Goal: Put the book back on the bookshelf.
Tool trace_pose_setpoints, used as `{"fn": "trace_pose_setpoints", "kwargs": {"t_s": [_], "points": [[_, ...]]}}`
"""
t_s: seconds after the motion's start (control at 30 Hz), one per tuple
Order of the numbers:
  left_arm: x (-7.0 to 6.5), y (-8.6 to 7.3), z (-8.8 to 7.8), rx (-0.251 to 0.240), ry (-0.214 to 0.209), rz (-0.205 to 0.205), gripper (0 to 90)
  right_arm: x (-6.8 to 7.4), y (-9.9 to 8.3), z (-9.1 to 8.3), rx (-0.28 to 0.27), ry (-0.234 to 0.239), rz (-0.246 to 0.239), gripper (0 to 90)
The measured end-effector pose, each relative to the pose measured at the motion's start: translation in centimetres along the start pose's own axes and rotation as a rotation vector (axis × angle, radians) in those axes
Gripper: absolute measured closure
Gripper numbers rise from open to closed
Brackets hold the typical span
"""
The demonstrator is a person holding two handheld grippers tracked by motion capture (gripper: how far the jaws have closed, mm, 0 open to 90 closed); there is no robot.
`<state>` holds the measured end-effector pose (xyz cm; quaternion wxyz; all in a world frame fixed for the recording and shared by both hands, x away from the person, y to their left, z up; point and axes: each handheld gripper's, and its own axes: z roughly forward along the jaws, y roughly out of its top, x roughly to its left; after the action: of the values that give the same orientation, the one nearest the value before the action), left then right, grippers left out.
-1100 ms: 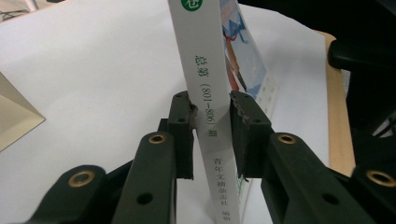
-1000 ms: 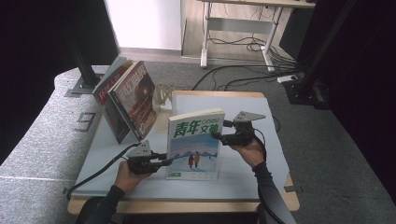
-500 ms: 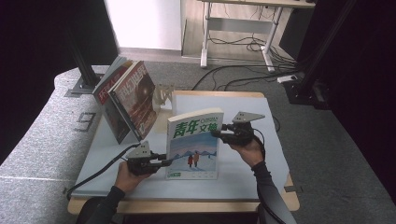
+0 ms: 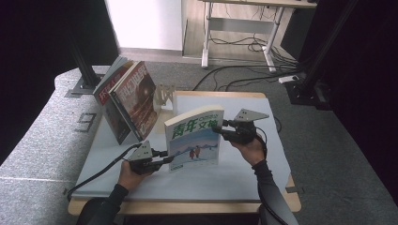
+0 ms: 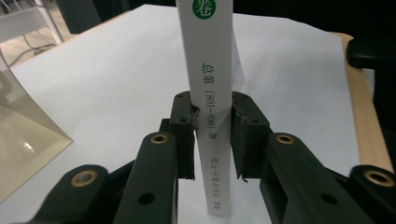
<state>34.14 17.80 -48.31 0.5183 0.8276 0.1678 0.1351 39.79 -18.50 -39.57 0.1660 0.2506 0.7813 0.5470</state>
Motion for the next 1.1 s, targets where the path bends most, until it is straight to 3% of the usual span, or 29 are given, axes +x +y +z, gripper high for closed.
{"fn": "trace_pose_setpoints", "kwargs": {"t_s": [0.13,0.33,0.47,0.6,0.83,1.1], "points": [[0.1,0.2,-0.1,0.014,0.006,-0.017,70.2,0.4,0.0,-0.1,-0.018,0.021,-0.009,64.8],[0.4,1.4,-0.4,-0.011,-0.014,-0.071,65.7,0.4,0.0,-0.3,-0.018,0.028,0.006,64.7],[0.4,2.4,-0.3,0.029,-0.006,-0.087,64.2,0.4,-0.1,-0.3,-0.023,0.028,0.012,64.6],[0.8,3.1,-0.3,0.025,-0.029,-0.124,61.7,0.4,-0.2,-0.3,-0.027,0.027,0.018,64.5],[1.2,4.2,-0.2,0.059,-0.023,-0.12,60.2,0.4,-0.3,-0.3,-0.026,0.022,0.018,64.4],[1.7,5.9,-0.5,0.01,-0.045,-0.133,57.4,0.5,-0.3,-0.3,-0.024,0.02,0.012,64.3]]}}
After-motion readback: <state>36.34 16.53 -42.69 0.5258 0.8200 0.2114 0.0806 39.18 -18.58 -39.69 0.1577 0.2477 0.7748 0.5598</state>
